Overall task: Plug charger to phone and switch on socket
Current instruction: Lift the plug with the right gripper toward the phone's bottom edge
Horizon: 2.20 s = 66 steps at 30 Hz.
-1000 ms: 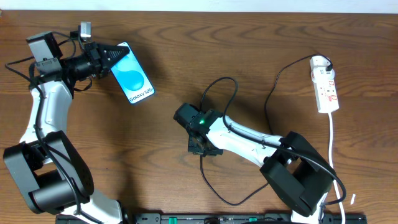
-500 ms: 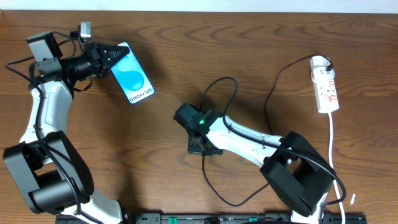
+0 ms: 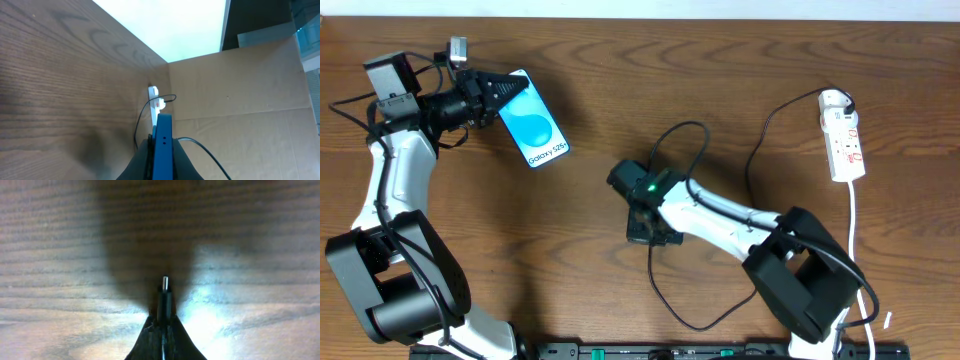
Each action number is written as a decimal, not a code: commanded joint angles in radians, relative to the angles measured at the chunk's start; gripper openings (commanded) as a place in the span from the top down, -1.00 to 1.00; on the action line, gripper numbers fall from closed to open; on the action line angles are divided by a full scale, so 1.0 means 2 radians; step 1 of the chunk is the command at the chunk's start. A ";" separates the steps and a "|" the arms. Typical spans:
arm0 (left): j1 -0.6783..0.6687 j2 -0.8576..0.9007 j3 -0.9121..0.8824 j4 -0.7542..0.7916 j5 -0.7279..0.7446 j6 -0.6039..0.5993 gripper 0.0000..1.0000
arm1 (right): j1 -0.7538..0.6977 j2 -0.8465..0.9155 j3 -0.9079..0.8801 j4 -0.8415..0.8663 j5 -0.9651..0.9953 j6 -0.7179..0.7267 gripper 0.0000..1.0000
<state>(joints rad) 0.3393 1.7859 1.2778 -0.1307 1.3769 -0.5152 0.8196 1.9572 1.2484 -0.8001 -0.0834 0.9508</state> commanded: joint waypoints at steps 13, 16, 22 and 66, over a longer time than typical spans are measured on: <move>0.001 -0.013 0.000 0.029 -0.024 -0.056 0.86 | -0.099 -0.007 0.007 0.141 -0.378 -0.160 0.98; 0.001 -0.013 0.000 0.091 -0.011 -0.109 0.86 | -0.103 -0.007 0.007 0.250 -0.469 -0.162 0.98; 0.001 -0.013 0.000 0.184 0.010 -0.185 0.85 | -0.102 -0.007 0.007 0.372 -0.561 -0.123 0.98; 0.001 -0.013 0.000 0.583 0.029 -0.525 0.86 | -0.112 -0.007 0.007 0.786 -0.601 -0.027 0.98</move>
<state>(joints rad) 0.3393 1.7844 1.2625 1.0256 1.4765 -1.5490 0.6003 1.9553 1.2549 0.7631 -1.2766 0.9092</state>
